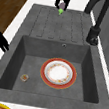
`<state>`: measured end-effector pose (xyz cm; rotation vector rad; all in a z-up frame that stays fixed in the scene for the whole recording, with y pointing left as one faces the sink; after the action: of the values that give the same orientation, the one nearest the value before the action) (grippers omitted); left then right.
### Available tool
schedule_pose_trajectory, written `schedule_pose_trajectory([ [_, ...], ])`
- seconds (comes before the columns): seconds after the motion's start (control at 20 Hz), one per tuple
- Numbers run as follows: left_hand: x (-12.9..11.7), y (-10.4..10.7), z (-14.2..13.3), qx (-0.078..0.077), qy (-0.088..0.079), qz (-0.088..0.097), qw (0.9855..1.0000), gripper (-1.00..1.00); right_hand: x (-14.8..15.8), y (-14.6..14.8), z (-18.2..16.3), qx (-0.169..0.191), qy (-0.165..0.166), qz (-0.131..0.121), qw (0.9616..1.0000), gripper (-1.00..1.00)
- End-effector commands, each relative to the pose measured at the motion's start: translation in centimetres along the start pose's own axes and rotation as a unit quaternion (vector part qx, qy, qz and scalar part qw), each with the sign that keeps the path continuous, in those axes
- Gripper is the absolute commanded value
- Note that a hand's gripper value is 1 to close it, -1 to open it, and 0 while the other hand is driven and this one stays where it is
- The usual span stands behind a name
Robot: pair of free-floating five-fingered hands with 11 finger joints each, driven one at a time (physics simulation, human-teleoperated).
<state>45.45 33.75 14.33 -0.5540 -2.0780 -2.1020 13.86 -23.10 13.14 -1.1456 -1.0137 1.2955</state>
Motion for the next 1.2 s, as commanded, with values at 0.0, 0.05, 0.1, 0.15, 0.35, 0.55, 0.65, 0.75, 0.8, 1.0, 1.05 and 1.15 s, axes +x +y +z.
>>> schedule_pose_trajectory([
  [0.0, 0.4, -0.1, 3.0, 0.008, 0.003, -0.009, 0.9999, 1.0, 0.0, 0.0, 0.0, 0.0, 0.0, 0.0, 1.0, 0.0],
  [0.05, 0.4, -0.1, 3.8, 0.008, 0.001, -0.006, 0.9999, 1.0, 0.0, 0.0, 0.0, 0.0, 0.0, 0.0, 1.0, 0.0],
  [0.1, 0.5, -0.2, 4.6, 0.008, 0.0, -0.005, 1.0, 1.0, 0.0, 0.0, 0.0, 0.0, 0.0, 0.0, 1.0, 0.0],
  [0.15, 0.6, -0.2, 5.4, 0.008, 0.0, -0.003, 1.0, 1.0, 0.0, 0.0, 0.0, 0.0, 0.0, 0.0, 1.0, 0.0],
  [0.35, 1.2, 0.9, 8.6, 0.004, 0.002, 0.011, 0.9999, 1.0, 0.0, 0.0, 0.0, 0.0, 0.0, 0.0, 1.0, 0.0],
  [0.55, 1.5, 0.6, 11.7, 0.004, 0.002, 0.001, 1.0, 1.0, 0.0, 0.0, 0.0, 0.0, 0.0, 0.0, 1.0, 0.0],
  [0.65, 1.7, 0.5, 13.3, 0.001, 0.002, 0.001, 1.0, 1.0, 0.0, 0.0, 0.0, 0.0, 0.0, 0.0, 1.0, 0.0],
  [0.75, 2.1, 0.3, 14.5, 0.003, 0.013, -0.01, 0.9999, 1.0, 0.0, 0.0, 0.0, 0.0, 0.0, 0.0, 1.0, 0.0],
  [0.8, 2.2, 0.2, 15.3, 0.002, 0.012, -0.01, 0.9999, 1.0, 0.0, 0.0, 0.0, 0.0, 0.0, 0.0, 1.0, 0.0],
  [1.0, 2.7, 0.0, 18.3, 0.003, 0.012, -0.008, 0.9999, 1.0, 0.0, 0.0, 0.0, 0.0, 0.0, 0.0, 1.0, 0.0],
  [1.05, 2.9, -0.2, 19.0, 0.004, 0.013, -0.009, 0.9999, 1.0, 0.0, 0.0, 0.0, 0.0, 0.0, 0.0, 1.0, 0.0],
  [1.15, 3.4, -0.7, 20.2, 0.005, 0.019, -0.014, 0.9997, 1.0, 0.0, 0.0, 0.0, 0.0, 0.0, 0.0, 1.0, 0.0],
])
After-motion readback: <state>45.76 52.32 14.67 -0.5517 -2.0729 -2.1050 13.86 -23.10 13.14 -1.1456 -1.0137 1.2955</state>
